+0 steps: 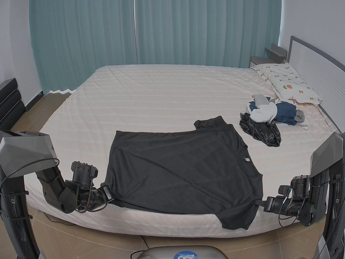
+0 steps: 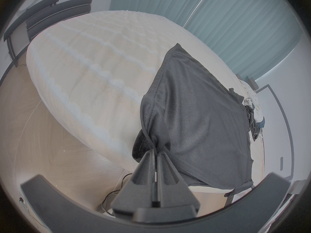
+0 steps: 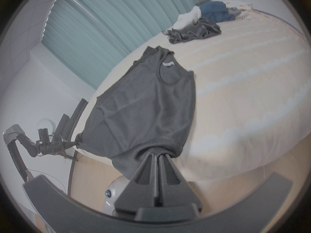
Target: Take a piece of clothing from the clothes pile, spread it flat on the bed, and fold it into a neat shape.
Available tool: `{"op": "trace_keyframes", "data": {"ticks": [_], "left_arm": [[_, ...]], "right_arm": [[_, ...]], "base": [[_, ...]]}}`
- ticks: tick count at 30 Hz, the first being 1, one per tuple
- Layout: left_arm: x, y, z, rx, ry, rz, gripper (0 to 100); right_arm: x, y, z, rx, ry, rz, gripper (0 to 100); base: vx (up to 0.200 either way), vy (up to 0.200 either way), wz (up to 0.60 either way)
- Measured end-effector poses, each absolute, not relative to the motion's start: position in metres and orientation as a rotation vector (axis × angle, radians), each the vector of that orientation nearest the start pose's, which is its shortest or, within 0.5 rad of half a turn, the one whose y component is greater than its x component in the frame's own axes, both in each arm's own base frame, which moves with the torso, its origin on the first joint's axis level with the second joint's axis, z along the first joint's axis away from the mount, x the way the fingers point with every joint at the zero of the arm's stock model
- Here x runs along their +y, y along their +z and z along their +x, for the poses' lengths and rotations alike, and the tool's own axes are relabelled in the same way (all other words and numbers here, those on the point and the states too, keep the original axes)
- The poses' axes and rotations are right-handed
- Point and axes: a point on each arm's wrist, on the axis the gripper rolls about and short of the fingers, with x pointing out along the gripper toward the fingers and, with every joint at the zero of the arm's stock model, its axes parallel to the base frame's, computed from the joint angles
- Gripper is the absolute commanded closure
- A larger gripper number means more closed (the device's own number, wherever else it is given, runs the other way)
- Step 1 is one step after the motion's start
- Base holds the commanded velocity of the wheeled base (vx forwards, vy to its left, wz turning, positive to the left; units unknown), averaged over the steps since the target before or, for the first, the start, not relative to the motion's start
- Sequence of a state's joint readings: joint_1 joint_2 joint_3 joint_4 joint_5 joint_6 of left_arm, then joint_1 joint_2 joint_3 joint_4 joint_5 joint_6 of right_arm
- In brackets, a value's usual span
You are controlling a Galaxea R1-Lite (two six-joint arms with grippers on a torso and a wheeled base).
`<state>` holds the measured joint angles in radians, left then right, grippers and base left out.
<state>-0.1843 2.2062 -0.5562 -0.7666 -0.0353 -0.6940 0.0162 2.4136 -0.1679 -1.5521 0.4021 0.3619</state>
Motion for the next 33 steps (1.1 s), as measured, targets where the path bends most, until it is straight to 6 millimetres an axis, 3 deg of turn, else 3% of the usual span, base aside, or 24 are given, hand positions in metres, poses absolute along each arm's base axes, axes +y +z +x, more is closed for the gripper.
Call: {"op": "trace_keyframes", "data": {"ticks": [6,13,14,21,33], "left_arm": [[-0.055,-0.018,0.301,0.907,0.123,-0.604,100],[-0.056,-0.016,0.304,0.897,0.134,-0.637,100],[-0.056,-0.016,0.304,0.894,0.134,-0.640,100],[-0.056,-0.015,0.308,0.885,0.140,-0.665,100],[-0.057,-0.016,0.309,0.884,0.139,-0.667,100]], "right_arm": [[0.014,-0.032,0.268,0.649,0.304,0.456,100],[0.012,-0.034,0.298,0.622,0.302,0.455,100],[0.010,-0.035,0.302,0.615,0.300,0.456,0],[-0.001,-0.045,0.316,0.579,0.298,0.503,0],[-0.007,-0.048,0.283,0.654,0.392,0.586,0]], "base": [[0.000,0.000,0.00],[0.000,0.000,0.00],[0.000,0.000,0.00],[0.000,0.000,0.00],[0.000,0.000,0.00]]}}
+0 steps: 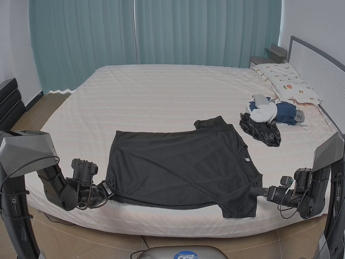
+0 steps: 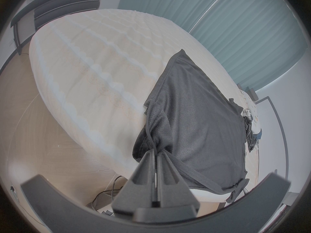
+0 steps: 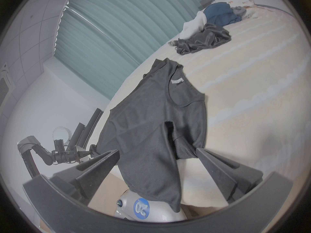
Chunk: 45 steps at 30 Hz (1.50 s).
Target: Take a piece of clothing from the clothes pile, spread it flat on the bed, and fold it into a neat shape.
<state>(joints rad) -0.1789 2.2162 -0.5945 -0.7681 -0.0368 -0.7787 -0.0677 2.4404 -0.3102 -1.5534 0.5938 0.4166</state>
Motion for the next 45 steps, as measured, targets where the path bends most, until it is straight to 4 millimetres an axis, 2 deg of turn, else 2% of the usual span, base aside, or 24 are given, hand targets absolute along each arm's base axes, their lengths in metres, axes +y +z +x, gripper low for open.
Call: {"op": "trace_keyframes", "data": {"ticks": [11,27,37,38,45], "left_arm": [[-0.056,-0.016,0.309,0.883,0.140,-0.667,100],[-0.057,-0.016,0.309,0.884,0.140,-0.667,100],[-0.056,-0.016,0.310,0.883,0.141,-0.668,100],[-0.057,-0.016,0.310,0.882,0.140,-0.669,100],[-0.056,-0.016,0.310,0.882,0.141,-0.669,100]], "right_arm": [[0.003,-0.056,0.281,0.687,0.422,0.556,0],[0.002,-0.046,0.257,0.727,0.416,0.522,0],[0.005,-0.058,0.276,0.699,0.430,0.506,0],[0.006,-0.059,0.277,0.699,0.432,0.504,100],[0.006,-0.060,0.274,0.710,0.417,0.506,100]], "base": [[0.000,0.000,0.00],[0.000,0.000,0.00],[0.000,0.000,0.00],[0.000,0.000,0.00],[0.000,0.000,0.00]]}}
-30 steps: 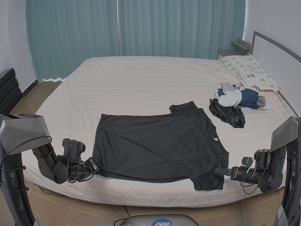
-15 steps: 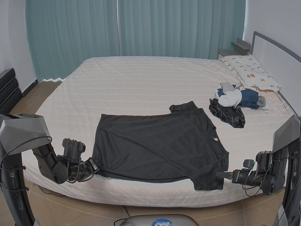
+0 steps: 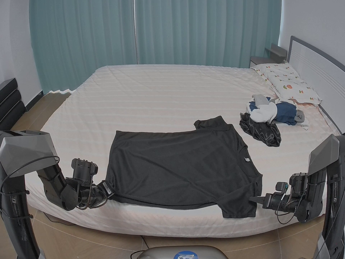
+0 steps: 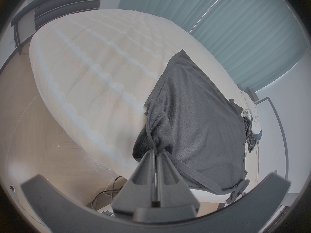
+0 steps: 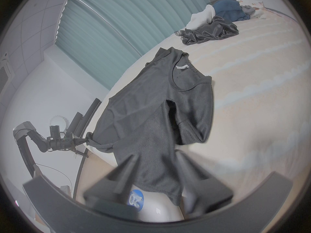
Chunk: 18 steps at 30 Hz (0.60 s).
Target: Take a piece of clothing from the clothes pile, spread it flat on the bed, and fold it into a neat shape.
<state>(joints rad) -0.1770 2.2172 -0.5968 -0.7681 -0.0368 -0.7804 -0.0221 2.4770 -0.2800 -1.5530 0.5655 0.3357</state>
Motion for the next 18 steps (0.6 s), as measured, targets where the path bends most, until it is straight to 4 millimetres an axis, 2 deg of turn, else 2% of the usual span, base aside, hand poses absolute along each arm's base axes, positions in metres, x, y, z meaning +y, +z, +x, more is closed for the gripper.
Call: {"op": "trace_keyframes", "data": {"ticks": [10,18], "left_arm": [[-0.052,-0.012,0.311,0.867,0.149,-0.678,100],[-0.049,-0.002,0.306,0.844,0.154,-0.676,100]], "right_arm": [[0.004,-0.043,0.267,0.685,0.415,0.501,100],[0.001,-0.024,0.241,0.703,0.403,0.513,100]], "base": [[0.000,0.000,0.00],[0.000,0.000,0.00]]}}
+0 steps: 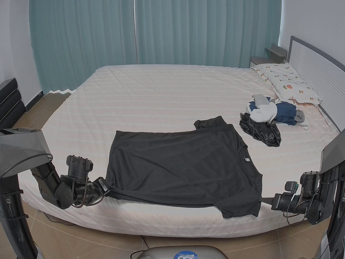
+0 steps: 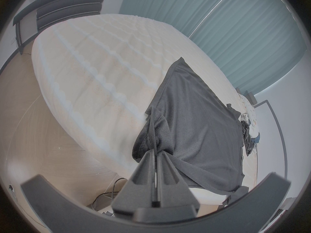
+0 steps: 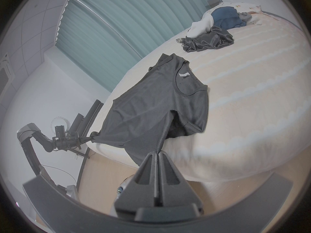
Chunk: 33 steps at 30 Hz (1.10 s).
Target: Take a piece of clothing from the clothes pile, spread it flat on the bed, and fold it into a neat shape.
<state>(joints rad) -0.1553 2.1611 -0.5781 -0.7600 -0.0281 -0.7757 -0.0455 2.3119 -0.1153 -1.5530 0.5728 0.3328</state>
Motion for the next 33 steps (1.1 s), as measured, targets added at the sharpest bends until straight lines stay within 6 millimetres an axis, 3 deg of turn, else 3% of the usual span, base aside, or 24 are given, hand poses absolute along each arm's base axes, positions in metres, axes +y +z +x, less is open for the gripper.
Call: {"op": "trace_keyframes", "data": {"ticks": [5,14,33], "left_arm": [[-0.047,0.003,0.300,0.841,0.158,-0.664,100],[-0.045,0.007,0.289,0.849,0.147,-0.605,100],[-0.040,-0.009,0.253,0.961,0.121,-0.307,100]], "right_arm": [[-0.001,-0.014,0.224,0.718,0.393,0.520,100],[-0.005,-0.007,0.213,0.750,0.374,0.515,100],[-0.016,-0.001,0.177,0.934,0.425,0.394,100]], "base": [[0.000,0.000,0.00],[0.000,0.000,0.00],[0.000,0.000,0.00]]}}
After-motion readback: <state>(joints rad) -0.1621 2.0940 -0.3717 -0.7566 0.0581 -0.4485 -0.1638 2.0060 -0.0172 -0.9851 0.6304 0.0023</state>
